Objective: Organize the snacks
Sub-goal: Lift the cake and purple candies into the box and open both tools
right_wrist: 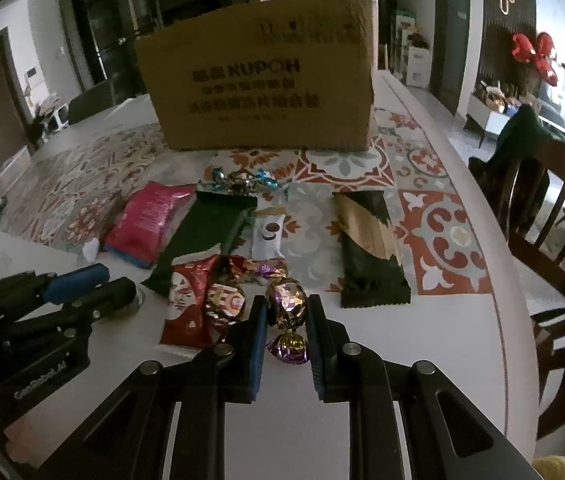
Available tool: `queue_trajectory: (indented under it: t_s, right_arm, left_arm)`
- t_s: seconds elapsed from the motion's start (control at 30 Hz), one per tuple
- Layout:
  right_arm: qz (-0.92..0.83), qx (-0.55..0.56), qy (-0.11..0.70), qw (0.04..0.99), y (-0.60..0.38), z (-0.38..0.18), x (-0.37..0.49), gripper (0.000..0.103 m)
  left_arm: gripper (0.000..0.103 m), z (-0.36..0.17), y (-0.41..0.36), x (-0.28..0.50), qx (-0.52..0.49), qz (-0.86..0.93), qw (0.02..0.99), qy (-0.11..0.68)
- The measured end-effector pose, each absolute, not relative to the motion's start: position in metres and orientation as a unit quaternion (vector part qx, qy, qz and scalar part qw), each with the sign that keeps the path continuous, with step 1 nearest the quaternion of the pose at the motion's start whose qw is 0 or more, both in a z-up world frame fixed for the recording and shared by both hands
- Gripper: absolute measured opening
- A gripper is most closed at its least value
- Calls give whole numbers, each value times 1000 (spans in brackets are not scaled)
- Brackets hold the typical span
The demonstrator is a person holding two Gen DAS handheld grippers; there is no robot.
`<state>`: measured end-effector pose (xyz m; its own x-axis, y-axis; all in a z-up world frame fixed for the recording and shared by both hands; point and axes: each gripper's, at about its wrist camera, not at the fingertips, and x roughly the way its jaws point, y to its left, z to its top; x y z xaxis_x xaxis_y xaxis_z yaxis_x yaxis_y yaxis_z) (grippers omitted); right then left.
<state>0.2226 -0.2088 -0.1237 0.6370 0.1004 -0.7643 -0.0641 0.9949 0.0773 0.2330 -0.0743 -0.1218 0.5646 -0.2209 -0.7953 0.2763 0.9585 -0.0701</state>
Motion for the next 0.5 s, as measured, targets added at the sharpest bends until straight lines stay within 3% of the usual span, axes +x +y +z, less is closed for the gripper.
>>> queue_trajectory:
  t_s: [0.5]
  right_arm:
    - [59,29,389,919,-206,-90,203,20]
  left_arm:
    - [31,-73,-73,211,31,-153,908,388]
